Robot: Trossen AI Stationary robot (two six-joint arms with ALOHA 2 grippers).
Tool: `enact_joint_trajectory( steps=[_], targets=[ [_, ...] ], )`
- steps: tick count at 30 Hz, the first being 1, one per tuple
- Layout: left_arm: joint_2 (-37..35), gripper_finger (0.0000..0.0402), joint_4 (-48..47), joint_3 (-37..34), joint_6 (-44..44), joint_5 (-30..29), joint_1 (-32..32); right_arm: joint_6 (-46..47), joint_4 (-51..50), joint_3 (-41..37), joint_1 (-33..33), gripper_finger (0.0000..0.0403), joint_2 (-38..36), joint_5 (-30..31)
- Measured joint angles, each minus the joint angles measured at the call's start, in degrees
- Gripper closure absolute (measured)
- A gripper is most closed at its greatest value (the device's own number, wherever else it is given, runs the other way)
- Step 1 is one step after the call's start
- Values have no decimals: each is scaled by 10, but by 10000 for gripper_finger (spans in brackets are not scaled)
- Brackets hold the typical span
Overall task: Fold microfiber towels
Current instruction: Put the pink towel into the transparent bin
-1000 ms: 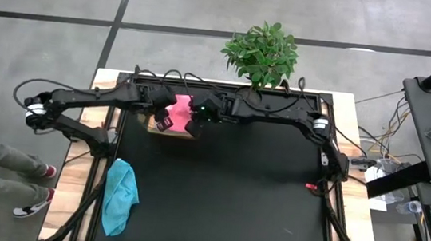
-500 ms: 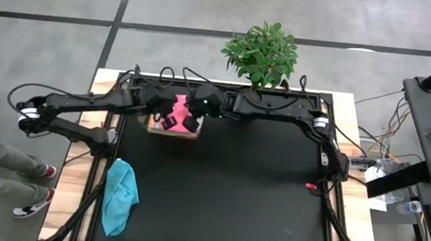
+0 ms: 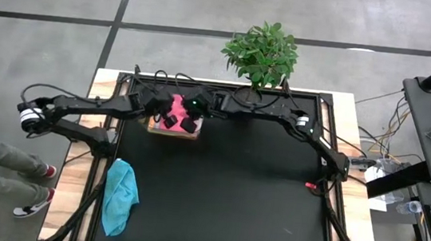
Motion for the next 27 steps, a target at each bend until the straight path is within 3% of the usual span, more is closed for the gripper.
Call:
enact_joint_trajectory(
  steps=[10,18,20,25,27],
  targets=[
    [49,401,-12,-3,-34,-20,1,2,-25,-3,-1,394,2,8],
    [-8,401,-111,38,-11,-17,1,-15,-70,27,0,394,-3,11],
    [-31,401,-123,40,-10,8,1,-25,-75,39,0,394,-5,11],
    [-65,401,-124,34,-3,141,0,-27,-66,44,-6,394,-7,11],
    [-62,401,-122,30,-3,155,0,-25,-61,39,-11,394,-7,11]
  ],
)
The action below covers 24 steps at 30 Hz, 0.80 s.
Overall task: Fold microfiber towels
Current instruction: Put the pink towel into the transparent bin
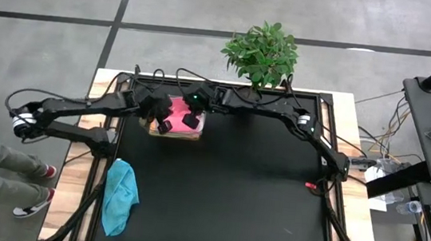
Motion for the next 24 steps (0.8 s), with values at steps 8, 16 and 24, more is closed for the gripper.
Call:
enact_joint_trajectory(
  steps=[8,16,24],
  targets=[
    [70,401,-20,-32,4,0,1,5,-23,-16,-8,394,14,-1],
    [97,401,-30,-9,29,-2,1,12,-61,24,-4,394,7,0],
    [60,401,-29,4,42,-2,1,26,-55,39,10,394,10,-80]
  ],
)
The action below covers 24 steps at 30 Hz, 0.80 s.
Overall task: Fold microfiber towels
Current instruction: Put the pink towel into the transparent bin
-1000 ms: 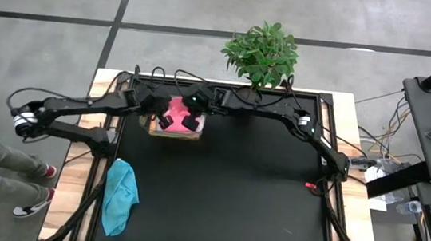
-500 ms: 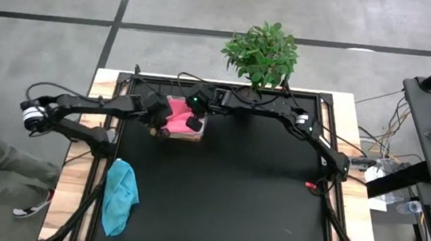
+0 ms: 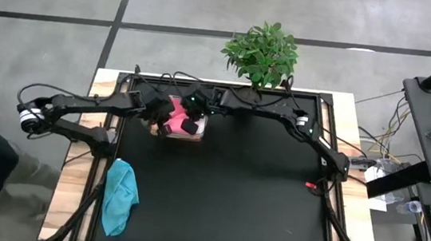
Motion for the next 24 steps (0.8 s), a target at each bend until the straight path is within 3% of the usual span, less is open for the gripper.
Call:
enact_joint_trajectory(
  steps=[5,10,18,24],
  targets=[
    [0,401,31,0,15,-6,0,3,-3,-8,6,394,19,-32],
    [20,401,141,-1,37,-30,0,1,-28,-8,9,394,31,-61],
    [103,401,232,-2,65,-82,0,-7,-96,10,11,394,27,-88],
    [165,401,237,1,62,-119,3,-20,-110,15,18,394,26,-103]
  ],
)
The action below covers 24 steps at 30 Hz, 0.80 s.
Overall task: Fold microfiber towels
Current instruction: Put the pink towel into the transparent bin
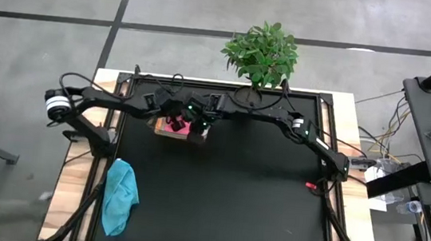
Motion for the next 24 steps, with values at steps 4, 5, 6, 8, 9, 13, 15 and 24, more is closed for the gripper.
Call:
enact_joint_trajectory(
  steps=[4,5,6,8,9,13,15,24],
  targets=[
    [11,401,-1,5,0,-2,0,-2,-6,0,3,394,0,-1],
    [8,401,-2,6,2,-2,0,-3,-7,1,4,394,0,-1],
    [3,401,-4,6,3,-2,0,-3,-10,3,4,394,0,0],
    [-17,401,-5,8,3,-2,0,-3,-18,10,4,394,-2,1],
    [-30,401,-5,8,6,-3,0,-3,-22,15,2,394,-4,2],
    [-91,401,-15,9,19,-4,0,-12,-17,35,-6,394,-10,46],
    [-121,401,-30,7,17,-3,0,-18,-12,35,-13,394,-10,63],
    [-196,401,-91,-11,-31,138,-3,-13,6,28,-29,394,27,68]
  ],
)
